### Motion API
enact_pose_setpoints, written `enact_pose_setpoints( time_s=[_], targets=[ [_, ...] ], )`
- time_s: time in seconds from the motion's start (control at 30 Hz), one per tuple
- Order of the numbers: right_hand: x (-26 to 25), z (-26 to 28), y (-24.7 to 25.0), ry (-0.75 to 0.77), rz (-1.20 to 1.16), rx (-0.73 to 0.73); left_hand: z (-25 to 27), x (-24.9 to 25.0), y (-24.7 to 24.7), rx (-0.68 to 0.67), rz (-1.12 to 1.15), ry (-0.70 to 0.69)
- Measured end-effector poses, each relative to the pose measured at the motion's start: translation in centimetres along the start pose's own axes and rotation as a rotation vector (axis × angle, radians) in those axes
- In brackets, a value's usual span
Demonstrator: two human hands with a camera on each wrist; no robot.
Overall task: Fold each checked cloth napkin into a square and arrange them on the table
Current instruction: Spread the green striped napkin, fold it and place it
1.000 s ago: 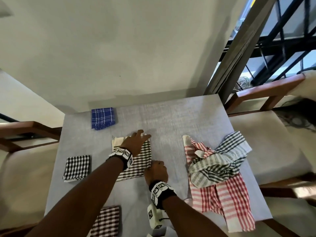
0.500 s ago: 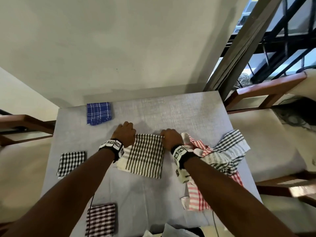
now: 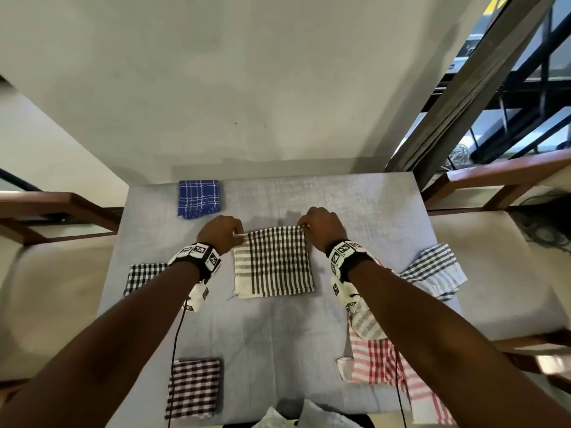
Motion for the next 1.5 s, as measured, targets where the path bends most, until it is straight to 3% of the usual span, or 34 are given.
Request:
enact_pose_setpoints(
  time_s=[0.33, 0.53, 0.8, 0.97, 1.13, 1.37, 1.5],
  targets=[
    [0.0, 10.0, -0.9, 0.095, -0.021, 0.229, 8.4, 1.3, -2.1, 0.105, 0.072, -0.291],
    [-0.5, 14.9, -3.9, 0.036, -0.015, 0.196, 11.8, 1.3, -4.7, 0.105, 0.093, -0.267],
    [-1.5, 15.4, -5.0, -0.032, 0.014, 0.166, 12.8, 0.9, -5.6, 0.126, 0.04, -0.197],
    [-1.8, 15.6, -5.5, -0.075, 0.042, 0.154, 13.4, 1.3, -5.1, 0.13, -0.055, -0.303],
    [-3.8, 15.5, -5.3, -0.109, 0.045, 0.215, 13.9, 3.6, -5.4, 0.265, -0.037, -0.355],
    [-10.0, 13.3, -9.1, -0.072, -0.221, 0.116, 13.0, 6.7, -10.0, 0.12, -0.083, -0.22],
    [-10.0, 13.3, -11.0, -0.08, -0.172, 0.078, 13.1, 5.7, -12.0, 0.061, -0.136, -0.153]
  ],
)
Point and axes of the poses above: each hand's wrist, its own z-axis away from the middle knuckle, its own y-axis out of the back of the hand, x = y × z, the point moved 2 cm from there along -z, towards the middle knuckle, and after that the axes turned 12 degrees about x, right-handed, at the moved point
